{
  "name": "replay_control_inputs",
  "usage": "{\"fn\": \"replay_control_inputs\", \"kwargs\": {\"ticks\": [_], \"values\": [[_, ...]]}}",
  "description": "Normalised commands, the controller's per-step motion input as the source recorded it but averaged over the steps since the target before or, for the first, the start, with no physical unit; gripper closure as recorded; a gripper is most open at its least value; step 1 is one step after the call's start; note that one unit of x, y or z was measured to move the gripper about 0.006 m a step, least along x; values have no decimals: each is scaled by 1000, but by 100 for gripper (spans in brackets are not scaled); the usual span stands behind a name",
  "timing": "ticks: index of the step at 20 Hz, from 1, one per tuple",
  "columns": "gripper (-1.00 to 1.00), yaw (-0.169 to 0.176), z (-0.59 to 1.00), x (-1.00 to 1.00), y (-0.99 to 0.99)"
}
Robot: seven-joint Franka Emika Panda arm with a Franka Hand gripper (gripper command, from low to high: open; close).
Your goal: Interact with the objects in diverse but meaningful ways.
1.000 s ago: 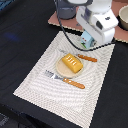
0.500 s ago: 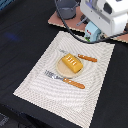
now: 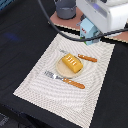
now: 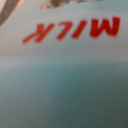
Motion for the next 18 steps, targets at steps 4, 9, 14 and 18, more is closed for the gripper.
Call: {"fn": "replay_control_inputs", "kwargs": {"ticks": [4,9,14,18], "values": [[100,8,88,0,-926],[100,3,10,0,-938],[100,15,-242,-11,-903],[100,20,-524,-45,-629]]}}
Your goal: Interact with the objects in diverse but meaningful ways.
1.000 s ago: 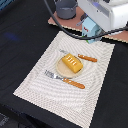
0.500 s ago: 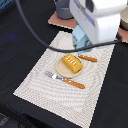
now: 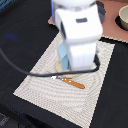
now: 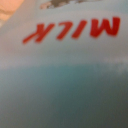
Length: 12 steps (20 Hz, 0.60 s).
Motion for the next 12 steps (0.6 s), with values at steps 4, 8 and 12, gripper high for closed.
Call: {"fn": "replay_control_inputs", "kwargs": {"ticks": [4,8,12], "values": [[100,16,-583,-9,-449],[100,28,-562,2,-300],[100,21,-504,67,-138]]}}
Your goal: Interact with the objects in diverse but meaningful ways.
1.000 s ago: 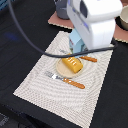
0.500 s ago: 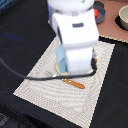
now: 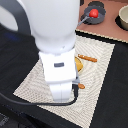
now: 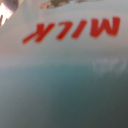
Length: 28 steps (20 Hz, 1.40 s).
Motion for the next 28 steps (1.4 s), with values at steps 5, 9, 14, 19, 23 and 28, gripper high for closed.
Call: {"fn": "replay_control_inputs", "kwargs": {"ticks": [5,9,14,19,23,28], "values": [[100,2,-465,48,-87],[100,0,-220,75,-77],[100,0,113,162,-76],[-100,0,151,226,0],[-100,0,0,125,0],[-100,-1,690,105,33]]}}
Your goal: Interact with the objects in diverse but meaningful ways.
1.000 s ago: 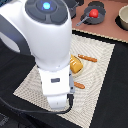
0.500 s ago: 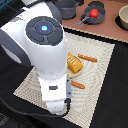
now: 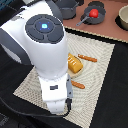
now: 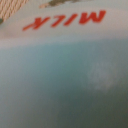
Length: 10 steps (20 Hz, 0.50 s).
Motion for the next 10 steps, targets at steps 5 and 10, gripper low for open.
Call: {"fn": "replay_control_inputs", "kwargs": {"ticks": [5,10], "values": [[-100,-15,1000,46,283],[-100,-18,1000,31,278]]}}
